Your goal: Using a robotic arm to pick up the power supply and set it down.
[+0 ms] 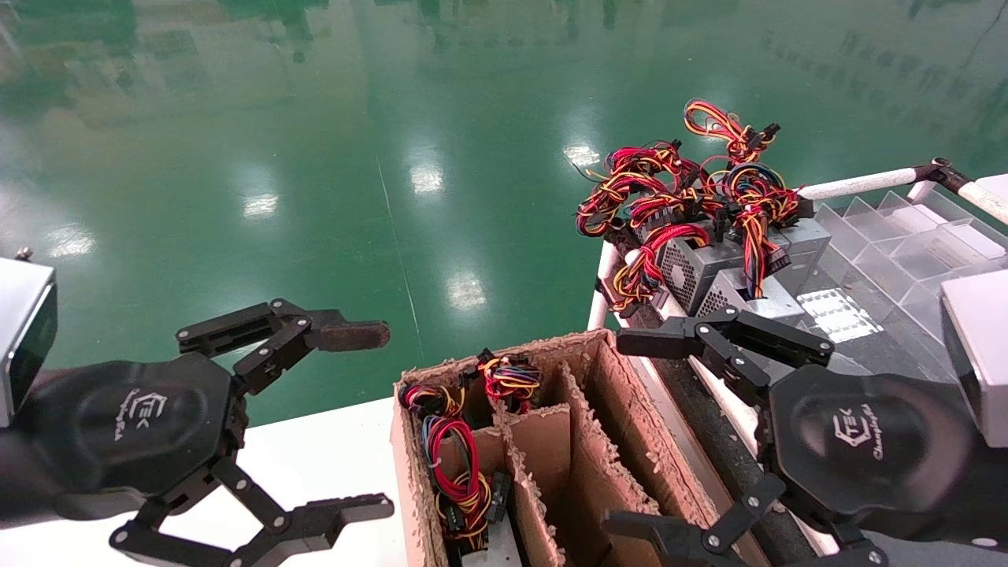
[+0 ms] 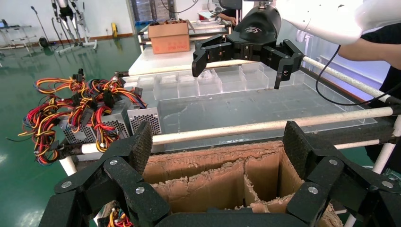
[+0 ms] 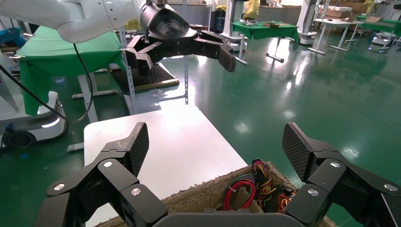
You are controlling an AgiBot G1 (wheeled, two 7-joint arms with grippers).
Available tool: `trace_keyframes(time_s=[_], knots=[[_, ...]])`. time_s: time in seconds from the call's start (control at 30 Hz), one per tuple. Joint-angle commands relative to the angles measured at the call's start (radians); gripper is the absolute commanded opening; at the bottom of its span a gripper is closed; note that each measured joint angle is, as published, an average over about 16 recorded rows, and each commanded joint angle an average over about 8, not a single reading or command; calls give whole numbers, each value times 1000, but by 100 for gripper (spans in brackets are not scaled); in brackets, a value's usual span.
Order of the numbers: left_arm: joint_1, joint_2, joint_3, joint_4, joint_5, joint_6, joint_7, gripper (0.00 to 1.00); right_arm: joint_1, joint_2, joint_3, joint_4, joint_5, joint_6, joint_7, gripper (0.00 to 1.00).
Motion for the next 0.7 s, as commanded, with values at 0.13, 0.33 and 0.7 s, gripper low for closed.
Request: trace_keyframes(time_s=[0.13, 0.33, 0.7], knots=[[0, 0, 0, 0, 0, 0, 0, 0, 0, 0, 0, 0, 0, 0, 0, 100], [0, 0, 0, 0, 0, 0, 0, 0, 0, 0, 0, 0, 0, 0, 0, 100], [0, 0, 0, 0, 0, 0, 0, 0, 0, 0, 0, 0, 0, 0, 0, 100]])
